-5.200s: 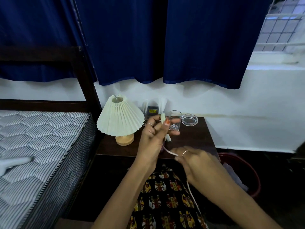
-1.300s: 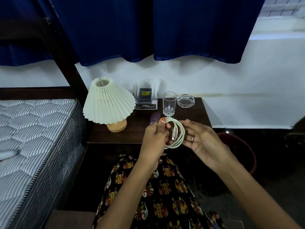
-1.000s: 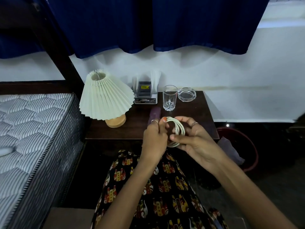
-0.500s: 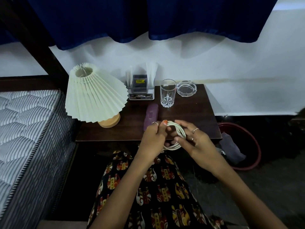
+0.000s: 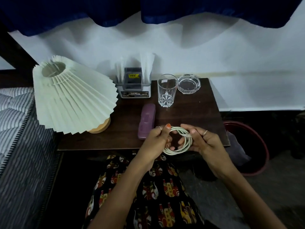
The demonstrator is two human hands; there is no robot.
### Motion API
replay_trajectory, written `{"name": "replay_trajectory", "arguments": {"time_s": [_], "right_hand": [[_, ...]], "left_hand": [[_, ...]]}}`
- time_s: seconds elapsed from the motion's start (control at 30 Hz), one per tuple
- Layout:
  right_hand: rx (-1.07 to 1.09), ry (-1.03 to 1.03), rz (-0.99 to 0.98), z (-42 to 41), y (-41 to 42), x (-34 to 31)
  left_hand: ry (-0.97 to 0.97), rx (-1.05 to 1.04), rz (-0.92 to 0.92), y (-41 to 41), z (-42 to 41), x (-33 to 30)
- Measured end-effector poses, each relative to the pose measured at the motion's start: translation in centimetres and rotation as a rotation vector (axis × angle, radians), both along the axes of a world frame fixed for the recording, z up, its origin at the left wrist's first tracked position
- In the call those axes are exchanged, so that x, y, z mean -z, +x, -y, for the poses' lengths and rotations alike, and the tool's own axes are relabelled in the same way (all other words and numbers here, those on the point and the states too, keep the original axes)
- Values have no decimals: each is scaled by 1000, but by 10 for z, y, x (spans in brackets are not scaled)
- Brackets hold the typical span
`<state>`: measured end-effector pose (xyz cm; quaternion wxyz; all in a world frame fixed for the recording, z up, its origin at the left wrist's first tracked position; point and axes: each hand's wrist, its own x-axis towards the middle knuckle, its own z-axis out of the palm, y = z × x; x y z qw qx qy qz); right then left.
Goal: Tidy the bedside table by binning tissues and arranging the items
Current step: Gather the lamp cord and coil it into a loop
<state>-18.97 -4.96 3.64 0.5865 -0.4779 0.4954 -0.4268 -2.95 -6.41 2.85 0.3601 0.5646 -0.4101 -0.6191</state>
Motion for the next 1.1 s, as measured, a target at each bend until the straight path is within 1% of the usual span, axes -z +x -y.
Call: {"name": "replay_trajectory", "arguments": {"time_s": [0.07, 0.13, 0.3, 0.4, 0.47, 0.6, 0.77, 0.93, 1.1], "right_hand": [[53, 43, 18, 7, -1, 9], [102, 61, -3, 18, -4, 20], [207, 65, -140, 53, -22, 42], [221, 79, -233, 75, -38, 53], [208, 67, -337, 91, -48, 60], [214, 27, -527, 115, -66, 73], [263, -43, -710, 127, -69, 76], [285, -94, -820, 129, -69, 73], [281, -136, -889, 133, -75, 80]], "left_hand": [[23, 4, -7, -5, 7, 5], [36, 31, -8, -12, 16, 11], [54, 124, 21, -28, 43, 24], [55, 138, 48, -37, 59, 32], [12, 152, 108, -45, 70, 38], [-95, 135, 311, -62, 86, 48], [-255, 65, 452, -78, 95, 56], [-351, 22, 504, -88, 96, 65], [-417, 41, 610, -92, 95, 73]]}}
